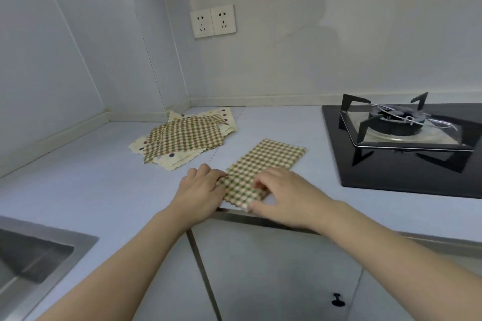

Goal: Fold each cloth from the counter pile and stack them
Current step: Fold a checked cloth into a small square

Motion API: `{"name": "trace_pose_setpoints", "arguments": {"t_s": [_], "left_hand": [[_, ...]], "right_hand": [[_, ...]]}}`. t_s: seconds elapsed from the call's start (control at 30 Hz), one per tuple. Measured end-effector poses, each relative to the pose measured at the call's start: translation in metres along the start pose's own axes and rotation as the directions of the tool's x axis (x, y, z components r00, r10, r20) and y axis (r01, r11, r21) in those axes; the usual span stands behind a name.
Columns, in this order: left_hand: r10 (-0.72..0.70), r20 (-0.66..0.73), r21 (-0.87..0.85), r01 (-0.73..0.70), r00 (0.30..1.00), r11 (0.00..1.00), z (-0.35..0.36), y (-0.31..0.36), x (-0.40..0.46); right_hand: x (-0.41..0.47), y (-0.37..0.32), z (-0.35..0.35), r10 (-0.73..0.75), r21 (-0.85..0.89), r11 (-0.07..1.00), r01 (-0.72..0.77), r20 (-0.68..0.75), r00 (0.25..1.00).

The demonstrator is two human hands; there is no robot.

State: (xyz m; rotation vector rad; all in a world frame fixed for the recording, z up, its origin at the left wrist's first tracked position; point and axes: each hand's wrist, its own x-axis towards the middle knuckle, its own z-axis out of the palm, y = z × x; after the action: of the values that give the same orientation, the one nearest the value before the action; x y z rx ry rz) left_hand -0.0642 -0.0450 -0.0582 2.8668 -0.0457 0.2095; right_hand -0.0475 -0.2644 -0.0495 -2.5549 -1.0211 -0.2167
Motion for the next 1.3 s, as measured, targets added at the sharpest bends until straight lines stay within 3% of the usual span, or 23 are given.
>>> {"name": "trace_pose_setpoints", "arguments": {"t_s": [0.13,0.23,0.3,0.37,0.43,0.53,0.6,0.83,1.03,1.2,1.3], "left_hand": [[0.024,0.104,0.068,-0.031,0.994,0.997,-0.013,0.010,-0.032],[0.100,0.050,0.170,-0.108,0.994,0.980,-0.014,0.015,-0.046],[0.144,0.001,0.153,-0.143,0.990,0.978,-0.020,0.017,-0.050],[0.154,-0.007,0.046,-0.154,0.988,0.987,-0.031,0.016,-0.049],[0.131,0.024,-0.168,-0.125,0.991,0.978,-0.044,0.020,-0.046],[0.058,0.111,-0.509,0.007,0.992,0.861,-0.057,0.028,-0.032],[-0.005,0.115,-0.578,0.071,0.993,0.813,-0.057,0.035,-0.017],[-0.207,0.079,-0.531,0.217,0.975,0.819,-0.018,0.052,0.056],[-0.221,0.005,-0.256,0.215,0.975,0.943,0.020,0.049,0.089],[-0.224,0.014,-0.274,0.219,0.975,0.936,0.014,0.046,0.090],[-0.093,-0.265,-0.122,0.063,0.960,0.990,0.009,0.054,0.069]], "right_hand": [[-0.024,-0.007,0.012,-0.051,-0.248,0.968,0.049,-0.003,0.999],[-0.032,-0.017,0.004,-0.125,-0.256,0.962,0.096,-0.102,0.987],[-0.036,-0.023,-0.008,-0.097,-0.171,0.982,0.080,-0.094,0.991],[-0.039,-0.021,-0.022,0.008,-0.017,1.000,-0.008,-0.009,1.000],[-0.038,-0.015,-0.038,0.095,0.137,0.985,-0.101,0.049,0.994],[-0.029,-0.002,-0.052,0.160,0.213,0.962,-0.173,0.075,0.984],[-0.020,0.011,-0.055,0.196,0.222,0.953,-0.208,0.074,0.978],[0.032,0.063,-0.039,0.275,-0.073,0.958,-0.276,-0.025,0.961],[0.046,0.092,-0.004,0.300,-0.253,0.915,-0.313,-0.088,0.950],[0.049,0.098,-0.002,0.352,-0.178,0.916,-0.360,-0.073,0.933],[0.044,0.096,-0.009,0.432,-0.085,0.898,-0.431,-0.001,0.902]]}}
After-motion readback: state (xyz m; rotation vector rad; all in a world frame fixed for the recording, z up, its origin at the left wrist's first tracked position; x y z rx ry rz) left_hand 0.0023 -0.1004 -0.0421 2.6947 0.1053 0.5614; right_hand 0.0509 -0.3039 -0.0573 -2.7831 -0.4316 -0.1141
